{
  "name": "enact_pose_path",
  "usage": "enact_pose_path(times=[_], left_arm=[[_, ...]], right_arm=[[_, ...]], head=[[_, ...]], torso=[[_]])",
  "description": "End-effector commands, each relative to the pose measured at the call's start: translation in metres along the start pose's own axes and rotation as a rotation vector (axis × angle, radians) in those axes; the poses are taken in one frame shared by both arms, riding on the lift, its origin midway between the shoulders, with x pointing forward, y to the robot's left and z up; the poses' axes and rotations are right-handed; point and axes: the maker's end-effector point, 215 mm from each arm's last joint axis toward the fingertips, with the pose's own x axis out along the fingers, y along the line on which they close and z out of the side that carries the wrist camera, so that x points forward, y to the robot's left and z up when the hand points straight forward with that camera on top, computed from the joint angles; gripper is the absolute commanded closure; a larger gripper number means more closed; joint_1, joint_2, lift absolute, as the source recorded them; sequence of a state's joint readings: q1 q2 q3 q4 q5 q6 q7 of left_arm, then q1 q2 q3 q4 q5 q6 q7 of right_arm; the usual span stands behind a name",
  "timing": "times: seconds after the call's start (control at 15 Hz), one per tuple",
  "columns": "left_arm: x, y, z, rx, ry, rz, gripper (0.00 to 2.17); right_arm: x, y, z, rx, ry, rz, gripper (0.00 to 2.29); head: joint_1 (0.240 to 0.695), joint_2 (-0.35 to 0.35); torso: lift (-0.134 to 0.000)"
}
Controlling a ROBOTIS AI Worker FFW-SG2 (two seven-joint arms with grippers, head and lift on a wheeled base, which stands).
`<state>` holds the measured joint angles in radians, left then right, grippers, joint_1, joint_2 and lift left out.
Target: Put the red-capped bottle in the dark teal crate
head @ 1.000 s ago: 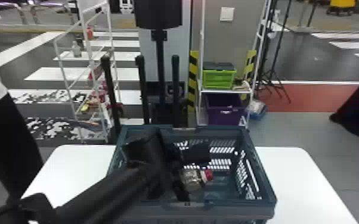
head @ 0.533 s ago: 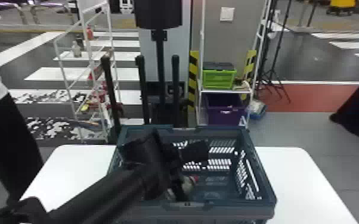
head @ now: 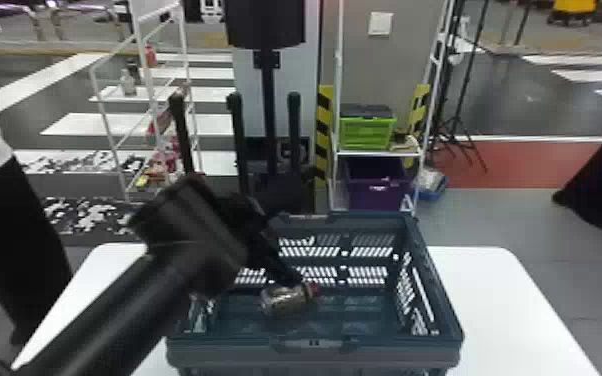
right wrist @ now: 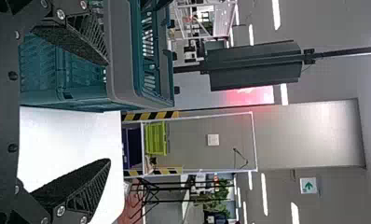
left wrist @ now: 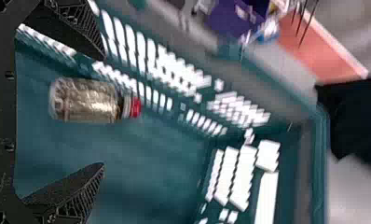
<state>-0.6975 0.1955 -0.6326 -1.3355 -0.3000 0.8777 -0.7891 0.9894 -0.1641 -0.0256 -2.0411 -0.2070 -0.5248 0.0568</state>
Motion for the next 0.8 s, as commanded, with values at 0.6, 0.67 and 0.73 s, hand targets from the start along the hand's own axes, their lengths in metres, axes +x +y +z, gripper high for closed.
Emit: enact_pose_path(times=[0.6,0.67,0.73], left_arm=[[-0.24,0.022,-0.114,-0.534,-0.399,0.623,0.07],[-0.249,0.014,-0.124,-0.557,-0.451,0.658,0.07],[-0.251,-0.001,-0.14,-0.592,-0.472,0.683,0.07]], right_arm=[[0.006,0.0,-0.003,-0.006,0.016,0.008,0.15],[0.008,0.002,-0.004,-0.005,0.019,0.013,0.15],[0.009,0.003,-0.005,-0.005,0.022,0.017,0.15]], head=[[0.499,0.0],[0.499,0.0],[0.499,0.0]], torso=[[0.0],[0.0],[0.0]])
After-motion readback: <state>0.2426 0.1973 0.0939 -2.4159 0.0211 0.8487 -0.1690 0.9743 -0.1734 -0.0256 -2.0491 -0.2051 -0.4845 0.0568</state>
